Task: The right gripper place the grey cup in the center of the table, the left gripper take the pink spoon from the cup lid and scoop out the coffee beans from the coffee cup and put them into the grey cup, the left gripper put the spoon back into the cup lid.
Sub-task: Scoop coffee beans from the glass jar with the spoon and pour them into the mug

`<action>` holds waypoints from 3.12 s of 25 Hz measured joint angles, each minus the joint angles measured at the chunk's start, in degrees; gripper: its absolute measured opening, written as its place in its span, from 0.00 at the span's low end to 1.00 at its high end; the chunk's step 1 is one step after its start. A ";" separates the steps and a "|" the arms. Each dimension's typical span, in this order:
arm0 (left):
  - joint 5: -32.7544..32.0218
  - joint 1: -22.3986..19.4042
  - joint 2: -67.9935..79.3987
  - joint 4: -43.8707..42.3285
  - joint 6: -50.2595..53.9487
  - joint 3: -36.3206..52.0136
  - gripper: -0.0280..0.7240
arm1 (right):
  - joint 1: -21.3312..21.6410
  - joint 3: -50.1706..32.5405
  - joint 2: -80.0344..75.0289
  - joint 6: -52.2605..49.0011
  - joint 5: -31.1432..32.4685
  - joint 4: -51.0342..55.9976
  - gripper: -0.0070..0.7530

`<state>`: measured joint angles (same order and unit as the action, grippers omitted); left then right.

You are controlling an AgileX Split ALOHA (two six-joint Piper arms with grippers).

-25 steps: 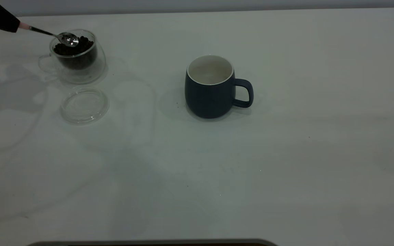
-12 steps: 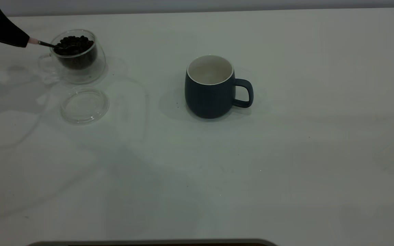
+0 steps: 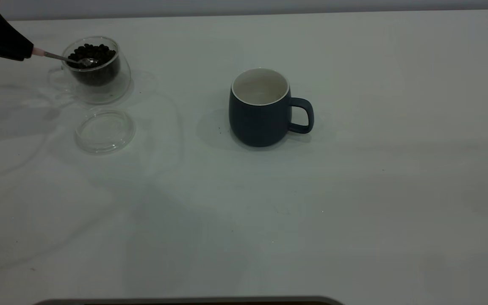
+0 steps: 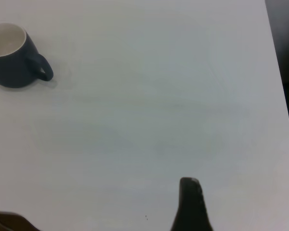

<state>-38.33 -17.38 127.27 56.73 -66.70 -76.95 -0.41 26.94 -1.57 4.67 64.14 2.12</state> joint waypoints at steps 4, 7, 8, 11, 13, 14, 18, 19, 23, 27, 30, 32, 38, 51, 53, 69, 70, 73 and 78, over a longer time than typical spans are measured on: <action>-0.67 -0.51 0.00 0.19 3.09 0.00 0.20 | 0.00 0.00 0.00 0.00 0.00 0.00 0.78; -1.46 -0.94 0.16 1.05 4.25 0.00 0.20 | 0.00 0.00 0.00 0.00 0.00 0.00 0.78; -1.96 -1.08 0.36 1.86 4.33 0.00 0.20 | 0.00 0.00 0.00 0.00 0.00 0.00 0.78; -3.03 -1.62 1.24 3.83 4.37 0.00 0.20 | 0.00 0.00 0.00 0.00 0.00 0.00 0.78; -3.71 -2.14 1.79 5.16 3.70 0.00 0.20 | 0.00 0.00 0.00 0.00 0.00 0.00 0.78; -4.05 -2.36 1.92 5.58 3.50 0.00 0.20 | 0.00 0.00 0.00 0.00 0.00 0.00 0.78; -5.29 -3.61 2.53 7.26 2.68 0.00 0.20 | 0.00 0.00 0.00 0.00 0.00 0.00 0.78; -5.68 -4.00 2.89 7.56 2.36 0.00 0.20 | 0.00 0.00 0.00 0.00 0.00 0.00 0.78; -7.73 -5.65 4.60 10.17 0.35 0.00 0.20 | 0.00 0.00 0.00 0.00 0.00 0.00 0.78; -10.18 -7.26 6.55 13.38 -2.35 0.00 0.20 | 0.00 0.00 0.00 0.00 0.00 0.00 0.78; -11.46 -8.10 7.69 15.20 -3.78 0.00 0.20 | 0.00 0.00 0.00 0.00 0.00 0.00 0.78; -12.85 -8.61 8.58 16.52 -4.54 0.00 0.20 | 0.00 0.00 0.00 0.00 0.00 0.00 0.78; -15.62 -9.72 10.78 18.75 -6.23 0.00 0.20 | 0.00 0.00 0.00 0.00 0.00 0.00 0.78; -21.61 -12.16 10.93 20.77 -6.93 0.00 0.20 | 0.00 0.00 0.00 0.00 0.00 0.00 0.78; -22.56 -12.43 10.93 20.77 -6.77 0.00 0.20 | 0.00 0.00 0.00 0.00 0.00 0.00 0.78; -26.83 -12.56 10.93 20.77 -6.77 0.00 0.20 | 0.00 0.00 0.00 0.00 0.00 0.00 0.78; -26.83 -12.56 10.93 20.77 -6.63 0.00 0.20 | 0.00 0.00 0.00 0.00 0.00 0.00 0.78; -26.83 -12.50 10.93 20.72 -5.56 0.00 0.20 | 0.00 0.00 0.00 0.00 0.00 0.00 0.78; -26.83 -10.09 10.93 20.61 -4.07 0.00 0.20 | 0.00 0.00 0.00 0.00 0.00 0.00 0.78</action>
<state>-65.16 -27.47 138.20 77.33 -70.77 -76.95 -0.41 26.94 -1.57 4.67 64.14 2.12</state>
